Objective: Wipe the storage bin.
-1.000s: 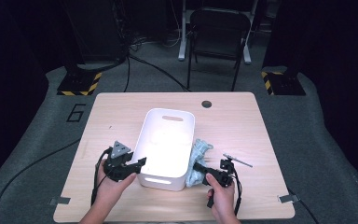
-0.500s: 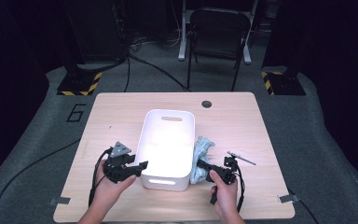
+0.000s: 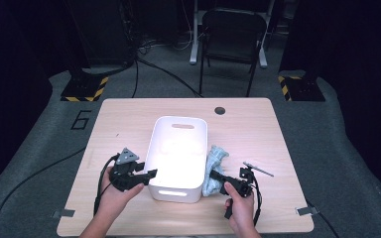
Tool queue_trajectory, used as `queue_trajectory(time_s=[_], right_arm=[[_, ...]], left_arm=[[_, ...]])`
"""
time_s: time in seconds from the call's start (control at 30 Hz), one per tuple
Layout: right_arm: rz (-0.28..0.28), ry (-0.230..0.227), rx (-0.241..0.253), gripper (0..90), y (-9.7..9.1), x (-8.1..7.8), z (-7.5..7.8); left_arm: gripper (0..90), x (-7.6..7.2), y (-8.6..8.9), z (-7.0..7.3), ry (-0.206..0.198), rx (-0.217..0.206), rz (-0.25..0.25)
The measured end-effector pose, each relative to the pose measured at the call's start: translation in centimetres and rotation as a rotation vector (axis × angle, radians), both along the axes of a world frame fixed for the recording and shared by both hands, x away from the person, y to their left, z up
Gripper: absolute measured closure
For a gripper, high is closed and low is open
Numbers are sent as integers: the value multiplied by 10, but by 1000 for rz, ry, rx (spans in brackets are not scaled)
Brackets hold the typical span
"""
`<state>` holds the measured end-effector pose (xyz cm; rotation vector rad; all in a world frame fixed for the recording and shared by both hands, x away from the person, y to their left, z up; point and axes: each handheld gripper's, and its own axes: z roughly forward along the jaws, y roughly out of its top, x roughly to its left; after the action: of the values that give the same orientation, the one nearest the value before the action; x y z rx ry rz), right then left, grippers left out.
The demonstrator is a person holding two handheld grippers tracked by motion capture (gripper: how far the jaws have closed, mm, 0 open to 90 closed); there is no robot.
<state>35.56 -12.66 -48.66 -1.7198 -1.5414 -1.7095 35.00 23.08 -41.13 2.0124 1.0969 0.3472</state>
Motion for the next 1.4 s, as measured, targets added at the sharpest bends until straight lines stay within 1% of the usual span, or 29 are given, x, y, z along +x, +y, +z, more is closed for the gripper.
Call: queue_trajectory(time_s=[0.1, 0.13, 0.23, 0.27, 0.37, 0.4, 0.43, 0.5, 0.57, 0.6, 0.7, 0.73, 0.77, 0.8, 0.83, 0.87, 0.9, 0.93, 1.0, 1.03, 1.07, 1.1, 1.13, 1.2, 1.27, 1.3, 1.33, 1.37, 1.4], right_arm=[[-15, -17, -9, 663, -5, -3, 4], [-32, -22, -10, 662, -10, -4, 4], [-54, -18, -2, 662, -16, -5, 3], [-70, -13, 7, 660, -21, -6, 3], [-82, -11, 4, 659, -25, -7, 2], [-87, -21, 7, 658, -26, -7, 2], [-85, -9, 7, 658, -27, -8, 2], [-90, -7, 11, 656, -27, -9, 2], [-91, -18, 6, 655, -27, -10, 0], [-90, -1, 8, 654, -26, -11, 1], [-94, -18, 4, 652, -26, -13, -1], [-92, -3, 7, 653, -26, -14, -1], [-93, -17, 6, 652, -26, -14, -2], [-93, 4, 6, 652, -25, -16, -2], [-94, 2, 1, 652, -25, -18, -2], [-95, 3, 5, 652, -25, -19, -3], [-93, -13, -4, 651, -25, -20, -4], [-99, 8, -4, 651, -23, -23, -4], [-96, 4, -8, 651, -23, -25, -5], [-98, 10, -2, 651, -22, -26, -5], [-99, 4, -8, 651, -22, -28, -6], [-100, 23, -1, 651, -21, -30, -5], [-98, 20, -2, 651, -20, -31, -6], [-91, 11, -17, 650, -18, -34, -8], [-91, 12, -18, 650, -17, -34, -9], [-89, 11, -35, 649, -18, -34, -9], [-87, 2, -30, 649, -19, -34, -11], [-92, 34, -16, 649, -19, -35, -9], [-88, 7, -25, 648, -20, -34, -12]], left_arm=[[494, 1, -6, 0, -3, -5, -11], [494, 2, -9, 1, 12, -7, -29], [494, 2, -14, 2, 28, -12, -49], [483, 2, -17, 2, 28, 0, -70], [469, 3, -19, 2, 29, -1, -82], [466, 4, -19, 2, 29, -1, -85], [467, 4, -19, 2, 26, 0, -85], [469, 6, -19, 2, 15, -14, -77], [468, 8, -17, 2, 5, -22, -86], [467, 9, -16, 2, -6, -20, -90], [468, 13, -14, 1, -14, -42, -91], [469, 15, -14, 1, -18, -40, -90], [469, 16, -14, 0, -17, -46, -90], [469, 17, -14, 0, -24, -44, -90], [468, 19, -14, 0, -25, -40, -95], [468, 20, -15, -1, -26, -50, -86], [468, 22, -14, 0, -29, -44, -94], [470, 25, -13, 0, -37, -60, -92], [470, 26, -13, -1, -41, -70, -81], [471, 28, -11, 0, -44, -62, -95], [471, 30, -10, 1, -52, -62, -89], [471, 30, -10, 1, -55, -68, -80], [472, 31, -9, 3, -63, -63, -86], [474, 31, -8, 7, -71, -78, -88], [477, 29, -7, 15, -101, -77, -106], [484, 27, -7, 19, -109, -88, -111], [489, 26, -7, 23, -121, -84, -129], [493, 24, -7, 26, -130, -89, -146], [496, 23, -7, 29, -130, -93, -168]])
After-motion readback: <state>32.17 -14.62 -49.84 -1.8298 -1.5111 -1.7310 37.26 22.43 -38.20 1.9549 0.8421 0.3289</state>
